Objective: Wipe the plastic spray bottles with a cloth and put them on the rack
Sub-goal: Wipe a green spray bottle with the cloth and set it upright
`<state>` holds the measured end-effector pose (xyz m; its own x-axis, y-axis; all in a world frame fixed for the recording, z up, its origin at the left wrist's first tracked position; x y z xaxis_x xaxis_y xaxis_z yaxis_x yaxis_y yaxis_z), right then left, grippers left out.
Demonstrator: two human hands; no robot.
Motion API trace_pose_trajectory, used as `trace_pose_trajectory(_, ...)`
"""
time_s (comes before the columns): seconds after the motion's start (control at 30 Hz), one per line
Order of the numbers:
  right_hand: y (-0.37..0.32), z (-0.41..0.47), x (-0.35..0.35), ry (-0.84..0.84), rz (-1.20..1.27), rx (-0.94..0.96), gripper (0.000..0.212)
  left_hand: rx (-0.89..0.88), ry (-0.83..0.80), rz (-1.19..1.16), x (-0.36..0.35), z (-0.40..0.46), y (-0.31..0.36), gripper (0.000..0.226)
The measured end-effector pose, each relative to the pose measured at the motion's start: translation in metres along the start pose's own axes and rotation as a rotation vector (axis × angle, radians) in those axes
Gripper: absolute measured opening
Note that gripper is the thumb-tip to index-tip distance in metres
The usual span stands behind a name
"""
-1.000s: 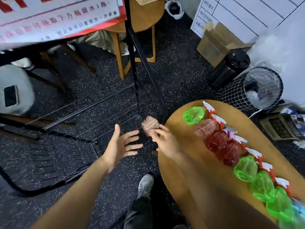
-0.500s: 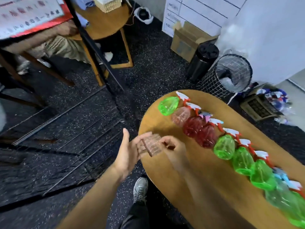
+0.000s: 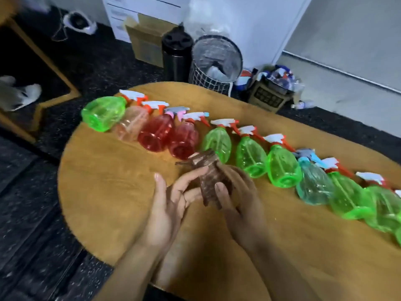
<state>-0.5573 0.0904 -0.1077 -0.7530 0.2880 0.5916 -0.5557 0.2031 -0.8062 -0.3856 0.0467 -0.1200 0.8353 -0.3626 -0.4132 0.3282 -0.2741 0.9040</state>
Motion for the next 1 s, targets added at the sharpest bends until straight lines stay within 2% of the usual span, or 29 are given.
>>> trace_pose_trajectory(0.1,0.035,-0.012,0.003,0.130,0.008,0.021,0.051,-0.112,-0.144,-0.012,-0.029,0.006,-0.033,0.108)
trace_pose_trajectory(0.2,0.058,-0.023,0.006,0.206,0.018,0.029,0.053,-0.124,-0.201,-0.017,-0.053,0.005,-0.056,0.108)
trace_pose_trajectory(0.33,0.073,-0.045,0.013,0.262,-0.008,0.061,0.050,-0.098,-0.291,-0.037,-0.067,-0.015,-0.061,0.108)
trace_pose_trajectory(0.43,0.064,-0.062,0.019,0.283,-0.004,0.101,0.044,-0.139,-0.334,0.045,-0.069,-0.040,-0.049,0.106)
trace_pose_trajectory(0.57,0.040,-0.078,0.021,0.302,-0.048,0.116,0.042,-0.186,-0.197,0.216,-0.054,-0.053,-0.023,0.103)
trace_pose_trajectory(0.6,0.031,-0.081,0.021,0.302,-0.045,0.110,0.043,-0.203,-0.148,0.261,-0.048,-0.057,-0.016,0.092)
trace_pose_trajectory(0.67,0.015,-0.083,0.019,0.286,-0.035,0.104,0.045,-0.265,-0.092,0.330,-0.036,-0.067,-0.006,0.050)
trace_pose_trajectory(0.7,0.004,-0.084,0.016,0.280,-0.036,0.112,0.047,-0.285,-0.067,0.351,-0.028,-0.071,0.000,0.041)
trace_pose_trajectory(0.87,-0.038,-0.073,-0.008,0.251,-0.035,0.137,0.048,-0.329,0.039,0.347,0.013,-0.080,0.036,0.039)
trace_pose_trajectory(1.0,-0.068,-0.053,-0.047,0.171,-0.036,0.170,0.053,-0.418,0.185,0.497,0.062,-0.068,0.061,0.040)
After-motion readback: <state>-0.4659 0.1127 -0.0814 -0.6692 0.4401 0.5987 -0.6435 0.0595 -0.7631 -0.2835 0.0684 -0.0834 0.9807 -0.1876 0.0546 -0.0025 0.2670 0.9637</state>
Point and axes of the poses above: each hand's wrist, its own z-axis towards the middle knuckle, its own x-axis out of the back of the hand, y = z × x, the point moved 1 cm from there along z, towards the middle knuckle, and after that the axes turned 9 degrees about -x, right-handed, at the moved point
